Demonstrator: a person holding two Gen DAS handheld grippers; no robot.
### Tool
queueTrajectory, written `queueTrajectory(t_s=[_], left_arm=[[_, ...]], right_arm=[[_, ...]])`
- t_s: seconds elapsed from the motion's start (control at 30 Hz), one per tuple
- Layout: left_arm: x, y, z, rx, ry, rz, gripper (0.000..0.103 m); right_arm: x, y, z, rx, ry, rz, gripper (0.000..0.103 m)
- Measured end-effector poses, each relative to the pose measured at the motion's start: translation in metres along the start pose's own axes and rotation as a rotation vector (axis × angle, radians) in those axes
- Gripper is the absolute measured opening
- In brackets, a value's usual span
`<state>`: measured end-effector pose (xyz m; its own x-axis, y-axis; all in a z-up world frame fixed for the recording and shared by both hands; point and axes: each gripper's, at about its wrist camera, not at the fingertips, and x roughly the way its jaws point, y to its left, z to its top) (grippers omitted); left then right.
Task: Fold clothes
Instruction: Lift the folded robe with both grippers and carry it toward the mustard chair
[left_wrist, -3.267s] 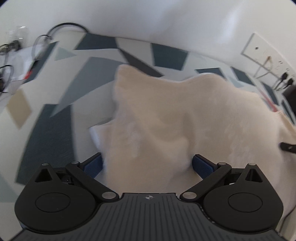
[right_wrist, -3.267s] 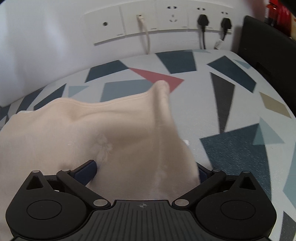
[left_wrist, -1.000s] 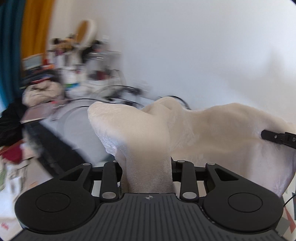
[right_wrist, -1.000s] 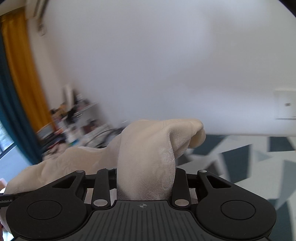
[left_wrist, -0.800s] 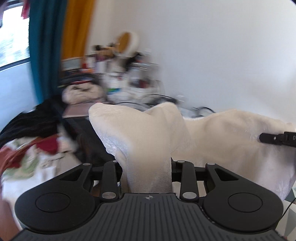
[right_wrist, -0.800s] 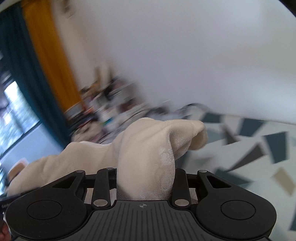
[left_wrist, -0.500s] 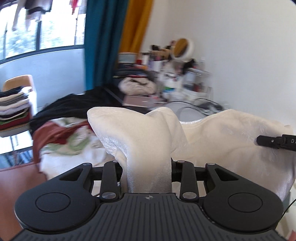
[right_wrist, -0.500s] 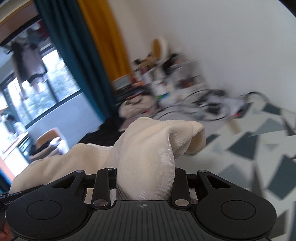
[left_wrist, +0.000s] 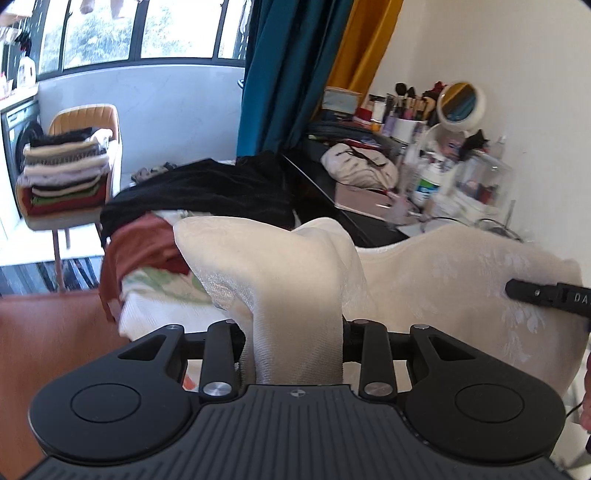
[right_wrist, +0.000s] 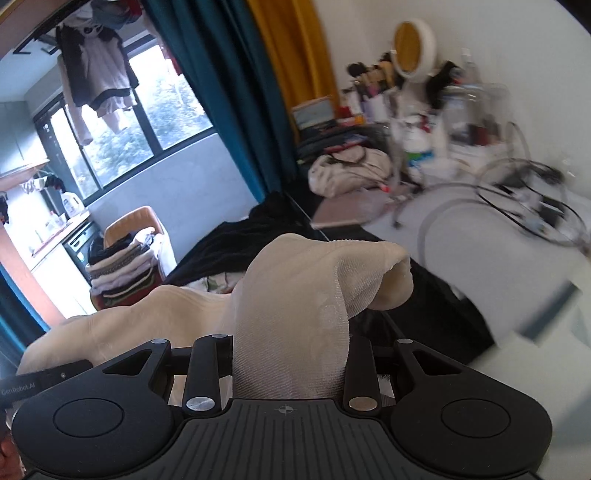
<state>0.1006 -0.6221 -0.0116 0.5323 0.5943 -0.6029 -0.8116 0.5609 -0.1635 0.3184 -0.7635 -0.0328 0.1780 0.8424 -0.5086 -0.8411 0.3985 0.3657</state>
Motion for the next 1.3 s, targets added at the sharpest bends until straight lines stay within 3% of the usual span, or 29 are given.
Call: queueTrajectory(t_s=[0.33, 0.63, 0.83, 0.97, 1.3], left_arm=[[0.048, 0.095, 0.055, -0.046, -0.005, 0.084, 0.033], [0.086, 0.251, 0.095, -0.045, 0.008, 0.023, 0.033], [0.079, 0.370, 0.140, 0.068, 0.016, -0.002, 0.033], [0.081, 0.433, 0.158, 0.029, 0.012, 0.021, 0.033], [0.103, 0.575, 0.203, -0.057, 0.006, 0.071, 0.033]], right_arm=[[0.136, 0.048, 0.052, -0.041, 0.034, 0.077, 0.028], [0.233, 0.180, 0.039, -0.077, 0.067, 0.036, 0.028], [0.290, 0.318, 0.009, 0.074, 0.119, -0.054, 0.028], [0.326, 0.394, 0.002, 0.126, 0.130, -0.038, 0.028], [0.419, 0.503, 0.013, 0.069, 0.140, 0.016, 0.028]])
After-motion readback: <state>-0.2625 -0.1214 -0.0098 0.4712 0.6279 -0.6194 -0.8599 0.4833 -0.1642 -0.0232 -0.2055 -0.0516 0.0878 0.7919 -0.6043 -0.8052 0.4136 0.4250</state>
